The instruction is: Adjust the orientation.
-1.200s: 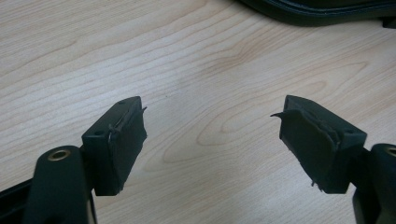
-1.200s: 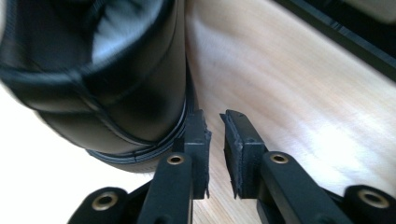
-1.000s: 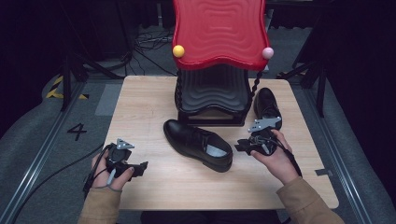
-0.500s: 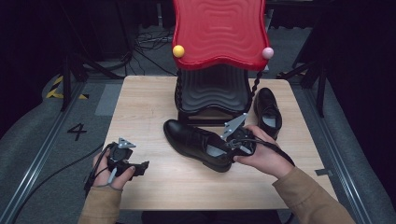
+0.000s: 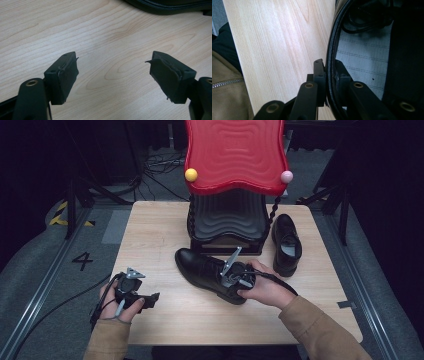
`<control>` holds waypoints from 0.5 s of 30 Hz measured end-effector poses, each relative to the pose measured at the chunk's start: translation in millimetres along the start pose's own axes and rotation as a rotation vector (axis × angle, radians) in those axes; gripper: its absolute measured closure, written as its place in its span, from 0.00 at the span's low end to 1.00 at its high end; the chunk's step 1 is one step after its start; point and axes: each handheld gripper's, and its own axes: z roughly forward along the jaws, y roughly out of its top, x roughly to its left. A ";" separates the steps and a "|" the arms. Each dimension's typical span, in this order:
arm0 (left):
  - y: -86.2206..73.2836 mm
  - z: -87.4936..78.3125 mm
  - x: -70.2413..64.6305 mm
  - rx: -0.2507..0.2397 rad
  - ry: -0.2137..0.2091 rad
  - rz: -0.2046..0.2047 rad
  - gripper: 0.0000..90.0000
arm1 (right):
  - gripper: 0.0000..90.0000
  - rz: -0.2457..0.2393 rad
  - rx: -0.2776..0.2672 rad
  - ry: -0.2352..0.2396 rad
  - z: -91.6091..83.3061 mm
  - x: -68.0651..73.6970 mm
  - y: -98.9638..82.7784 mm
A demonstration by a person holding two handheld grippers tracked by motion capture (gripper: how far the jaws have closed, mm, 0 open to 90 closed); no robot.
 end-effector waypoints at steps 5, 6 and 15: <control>-0.3 0.1 0.5 0.000 0.001 0.000 0.26 | 0.95 -0.011 -0.046 -0.042 -5.4 9.6 -0.9; -0.3 0.2 0.9 -0.002 0.007 0.002 0.26 | 0.95 -0.005 -0.059 -0.030 -8.5 12.2 -2.0; 8.0 6.3 -1.8 0.004 -0.004 0.018 0.26 | 0.94 0.055 -0.134 -0.064 -40.2 48.2 -33.3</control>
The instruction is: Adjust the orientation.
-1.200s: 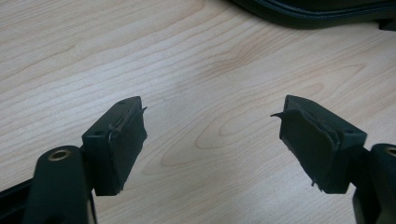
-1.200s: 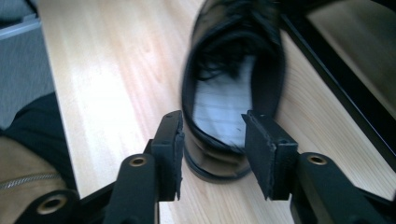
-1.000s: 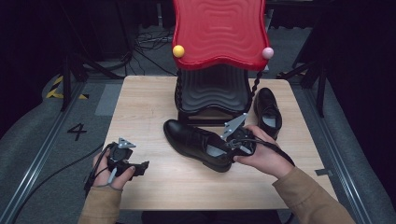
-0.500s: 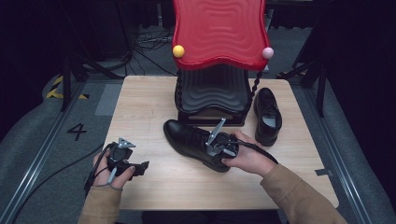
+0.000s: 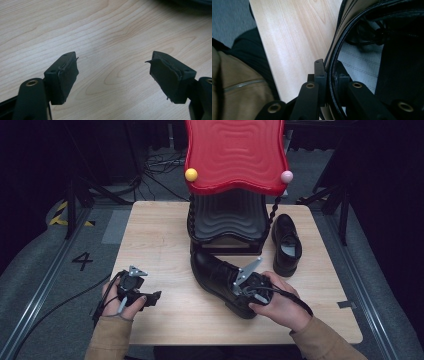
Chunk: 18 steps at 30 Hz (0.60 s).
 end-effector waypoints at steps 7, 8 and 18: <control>6.0 6.9 -3.2 0.013 -0.009 0.020 0.26 | 0.94 0.147 -0.017 -0.087 -12.5 15.2 -26.7; 6.6 7.6 -3.3 0.011 -0.008 0.023 0.26 | 0.94 0.147 -0.017 -0.087 -12.5 15.2 -26.7; 4.0 7.3 0.7 0.007 -0.010 0.009 0.26 | 0.86 0.285 0.040 -0.088 19.0 14.1 -33.1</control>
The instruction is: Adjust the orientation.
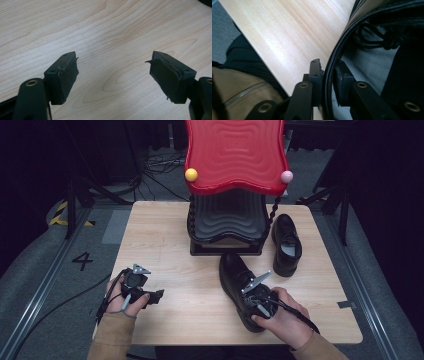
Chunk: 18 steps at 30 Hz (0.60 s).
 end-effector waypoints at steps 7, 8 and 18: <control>-2.5 0.1 2.3 0.007 0.001 -0.007 0.26 | 0.78 -0.030 -0.012 0.036 -1.4 -9.3 -0.1; -2.7 0.1 2.3 0.006 0.000 -0.006 0.26 | 0.76 -0.031 -0.013 0.039 -1.0 -9.4 0.2; -1.0 3.6 5.6 0.004 -0.004 -0.017 0.26 | 0.68 -0.058 -0.186 0.132 -43.3 -28.8 -3.0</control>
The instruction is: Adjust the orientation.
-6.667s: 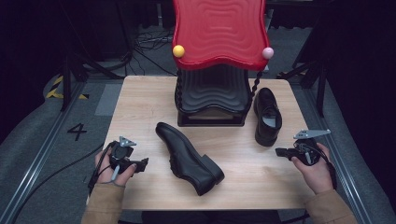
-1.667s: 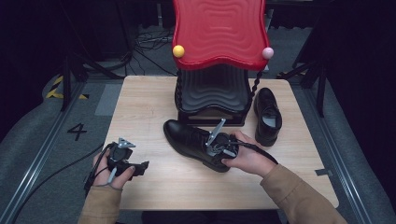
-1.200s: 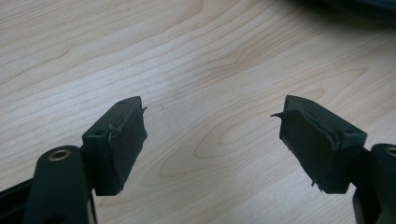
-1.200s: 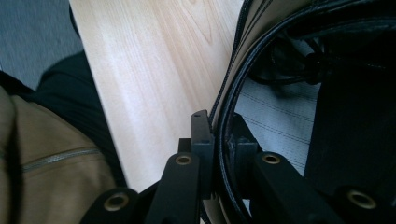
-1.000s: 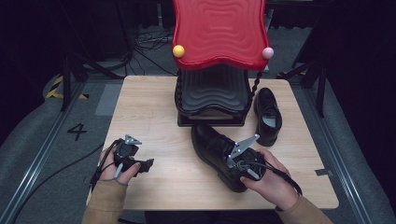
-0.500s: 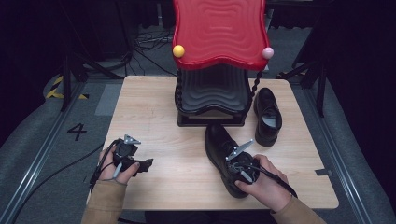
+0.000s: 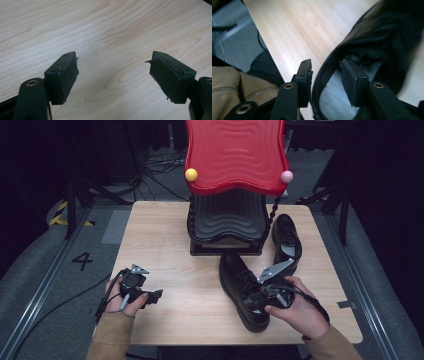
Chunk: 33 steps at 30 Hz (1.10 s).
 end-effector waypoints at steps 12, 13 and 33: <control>5.1 6.1 -1.1 0.014 0.002 0.007 0.27 | 0.63 0.103 -0.201 -0.153 -33.0 -48.4 4.7; 4.2 6.1 -2.8 0.015 0.000 0.010 0.27 | 0.63 0.106 -0.205 -0.179 -34.0 -53.6 6.2; 2.8 5.7 -4.1 0.019 0.003 0.015 0.27 | 0.67 0.321 0.073 -0.421 -33.9 -173.1 24.2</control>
